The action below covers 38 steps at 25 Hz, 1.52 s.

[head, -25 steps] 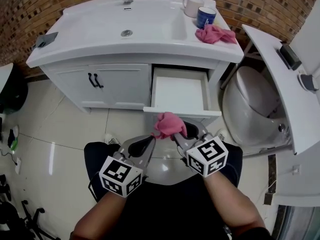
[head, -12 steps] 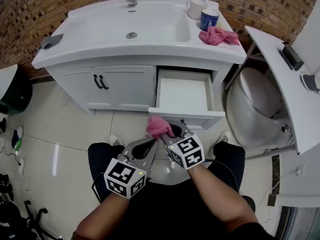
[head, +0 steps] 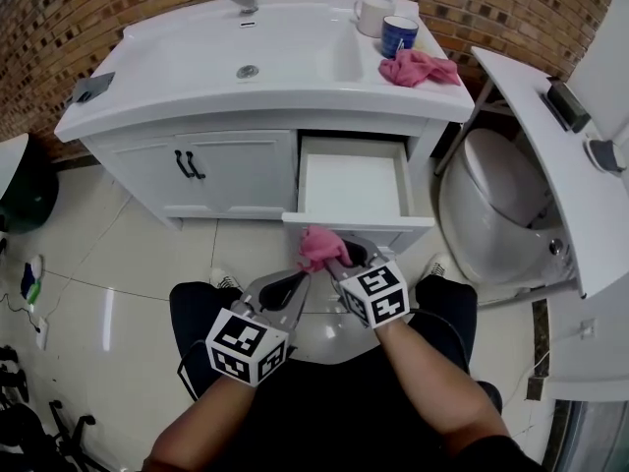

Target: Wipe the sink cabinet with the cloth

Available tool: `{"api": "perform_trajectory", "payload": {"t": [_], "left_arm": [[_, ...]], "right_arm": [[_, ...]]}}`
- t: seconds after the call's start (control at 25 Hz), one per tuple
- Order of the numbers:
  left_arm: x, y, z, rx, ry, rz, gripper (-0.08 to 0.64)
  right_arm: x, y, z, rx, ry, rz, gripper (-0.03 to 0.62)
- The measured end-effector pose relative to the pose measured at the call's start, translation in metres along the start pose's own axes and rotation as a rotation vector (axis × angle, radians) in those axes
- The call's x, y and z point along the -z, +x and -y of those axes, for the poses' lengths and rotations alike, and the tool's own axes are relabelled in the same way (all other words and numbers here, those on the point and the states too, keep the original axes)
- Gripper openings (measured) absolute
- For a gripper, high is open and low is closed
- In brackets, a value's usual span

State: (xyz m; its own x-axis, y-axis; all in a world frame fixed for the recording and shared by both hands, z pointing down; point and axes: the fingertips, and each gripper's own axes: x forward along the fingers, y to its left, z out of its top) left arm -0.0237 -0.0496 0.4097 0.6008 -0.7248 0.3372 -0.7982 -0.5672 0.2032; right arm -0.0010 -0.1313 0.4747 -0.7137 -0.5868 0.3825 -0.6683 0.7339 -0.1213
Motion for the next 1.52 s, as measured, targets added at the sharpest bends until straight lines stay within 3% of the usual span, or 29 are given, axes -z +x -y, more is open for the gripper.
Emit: {"api": "perform_trajectory", "payload": {"t": [0.28,0.72,1.32,1.52], "left_arm": [[0.003,0.005,0.005,0.006,-0.009,-0.008,0.006],[0.002,0.012,0.015,0.030,-0.014,-0.008,0.006],[-0.007,0.033,0.034,0.067,-0.010,0.008,0.006],[-0.008,0.040,0.041,0.078,-0.005,0.012,0.006]], "right_arm": [[0.016,-0.029,0.033,0.065,0.013,-0.023,0.078],[0.034,-0.084,0.111,0.249,0.085,-0.015,0.077],[0.048,-0.143,0.159,0.413,0.109,-0.033,0.077],[0.038,-0.151,0.148,0.393,0.082,-0.014,0.077]]}}
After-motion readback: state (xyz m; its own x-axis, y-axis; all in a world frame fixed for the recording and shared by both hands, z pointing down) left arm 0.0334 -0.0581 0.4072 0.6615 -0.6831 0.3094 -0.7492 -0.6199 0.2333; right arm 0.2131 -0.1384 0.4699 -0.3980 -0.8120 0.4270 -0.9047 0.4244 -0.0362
